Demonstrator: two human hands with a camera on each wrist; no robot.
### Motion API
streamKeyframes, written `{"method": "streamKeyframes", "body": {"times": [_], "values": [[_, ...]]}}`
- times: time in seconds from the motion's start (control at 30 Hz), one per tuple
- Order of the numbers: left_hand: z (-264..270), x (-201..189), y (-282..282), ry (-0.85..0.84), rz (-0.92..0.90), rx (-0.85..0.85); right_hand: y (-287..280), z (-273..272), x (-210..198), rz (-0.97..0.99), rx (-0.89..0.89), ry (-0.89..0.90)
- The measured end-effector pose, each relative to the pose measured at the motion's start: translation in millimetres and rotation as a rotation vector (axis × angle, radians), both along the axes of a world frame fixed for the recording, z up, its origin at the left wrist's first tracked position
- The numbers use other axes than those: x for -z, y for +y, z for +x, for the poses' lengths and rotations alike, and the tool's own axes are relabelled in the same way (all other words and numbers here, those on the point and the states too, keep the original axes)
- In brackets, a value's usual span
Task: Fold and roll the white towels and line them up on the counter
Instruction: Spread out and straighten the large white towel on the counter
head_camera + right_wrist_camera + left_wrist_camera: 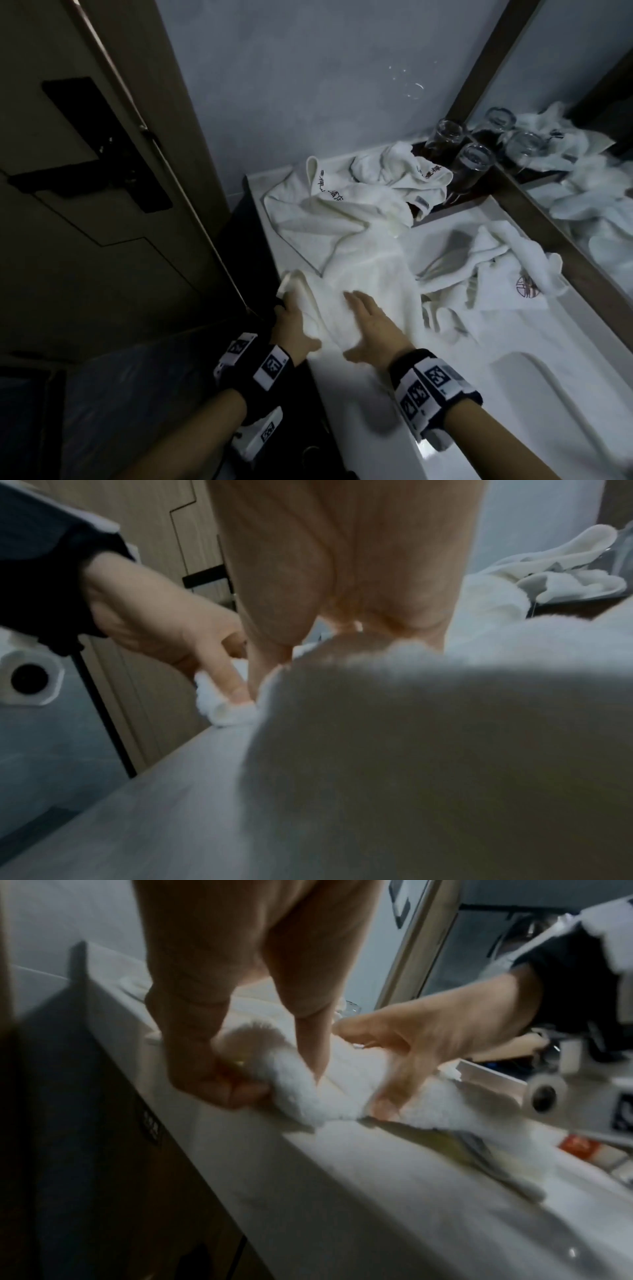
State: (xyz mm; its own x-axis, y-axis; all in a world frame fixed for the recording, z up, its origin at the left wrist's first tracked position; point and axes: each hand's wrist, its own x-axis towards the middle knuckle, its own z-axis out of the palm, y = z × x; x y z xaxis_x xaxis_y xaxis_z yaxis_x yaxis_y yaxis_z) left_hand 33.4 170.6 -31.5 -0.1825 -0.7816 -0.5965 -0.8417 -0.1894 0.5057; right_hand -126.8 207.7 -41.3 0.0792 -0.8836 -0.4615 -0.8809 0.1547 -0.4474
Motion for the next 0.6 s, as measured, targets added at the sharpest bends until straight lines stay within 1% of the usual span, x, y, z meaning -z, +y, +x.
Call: {"method": "streamKeyframes", "body": {"times": [0.1, 0.17, 0.27, 0.37, 0.43, 0.5, 0.6], "values": [[8, -7, -3, 0.172, -0.046, -0.043, 9, 2, 3, -0.076, -0.008, 0.093], [15, -15, -5, 0.265, -0.155, -0.001, 12, 2, -1, -0.105, -0.010, 0.161], [27, -28, -7, 0.390, -0.329, 0.058, 12, 3, -14, -0.189, 0.038, 0.291], [35, -38, -11, 0.385, -0.422, 0.085, 9, 7, -34, -0.339, 0.062, 0.377], [40, -44, -13, 0.352, -0.432, 0.062, 10, 11, -49, -0.430, 0.088, 0.391], [48, -46, -14, 0.346, -0.489, 0.027, 11, 13, -60, -0.514, 0.101, 0.424], [64, -48, -17, 0.373, -0.633, 0.004, 14, 7, -67, -0.521, 0.151, 0.396]]}}
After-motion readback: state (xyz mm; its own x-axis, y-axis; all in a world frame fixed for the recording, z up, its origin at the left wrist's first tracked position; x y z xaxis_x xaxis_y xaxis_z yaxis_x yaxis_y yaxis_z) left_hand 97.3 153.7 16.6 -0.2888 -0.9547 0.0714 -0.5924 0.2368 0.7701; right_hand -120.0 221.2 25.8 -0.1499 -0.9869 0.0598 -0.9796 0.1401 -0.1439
